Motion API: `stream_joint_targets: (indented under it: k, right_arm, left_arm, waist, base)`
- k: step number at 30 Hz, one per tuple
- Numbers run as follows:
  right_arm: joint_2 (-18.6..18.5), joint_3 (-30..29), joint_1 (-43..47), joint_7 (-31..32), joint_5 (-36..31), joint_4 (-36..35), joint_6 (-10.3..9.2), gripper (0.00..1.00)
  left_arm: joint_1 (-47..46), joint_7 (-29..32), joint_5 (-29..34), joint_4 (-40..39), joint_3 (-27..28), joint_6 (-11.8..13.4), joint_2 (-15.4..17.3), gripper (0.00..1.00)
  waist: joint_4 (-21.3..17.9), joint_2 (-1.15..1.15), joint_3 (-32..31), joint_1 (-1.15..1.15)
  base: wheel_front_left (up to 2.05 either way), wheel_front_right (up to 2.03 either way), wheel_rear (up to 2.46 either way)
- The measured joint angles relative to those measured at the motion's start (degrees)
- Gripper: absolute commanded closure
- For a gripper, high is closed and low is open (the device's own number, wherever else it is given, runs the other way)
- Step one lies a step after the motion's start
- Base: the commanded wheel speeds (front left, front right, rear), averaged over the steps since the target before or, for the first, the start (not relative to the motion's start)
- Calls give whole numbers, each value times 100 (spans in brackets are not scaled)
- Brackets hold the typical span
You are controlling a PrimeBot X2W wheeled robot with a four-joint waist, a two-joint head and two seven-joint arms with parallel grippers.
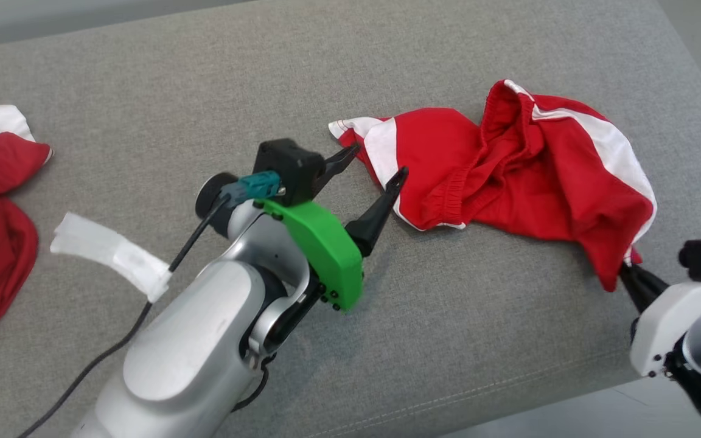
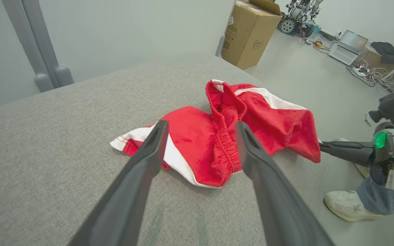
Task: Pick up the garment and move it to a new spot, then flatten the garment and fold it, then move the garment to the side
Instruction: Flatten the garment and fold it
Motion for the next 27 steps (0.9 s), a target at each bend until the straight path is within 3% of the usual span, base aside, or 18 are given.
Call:
stream_joint_targets:
  k: [5,10,27]
  right_arm:
    - [276,561,-58,-18,-103,-118,46,100]
    - [582,973,-224,-93,-179,-126,70,100]
    - [777,1106,-389,-380,-361,-33,93,100]
  left_arm:
    - [-495,332,-3,-4,-98,-48,-266,0]
    - [-608,559,27,391,-174,-47,-218,0]
    - [-606,678,176,1469,-94,59,-114,0]
  waist:
    - [-94,0,269,0]
    - [-272,0,454,0]
    - [-645,0,880,0]
  base:
    - [0,0,0]
    - [0,0,0]
    - [0,0,0]
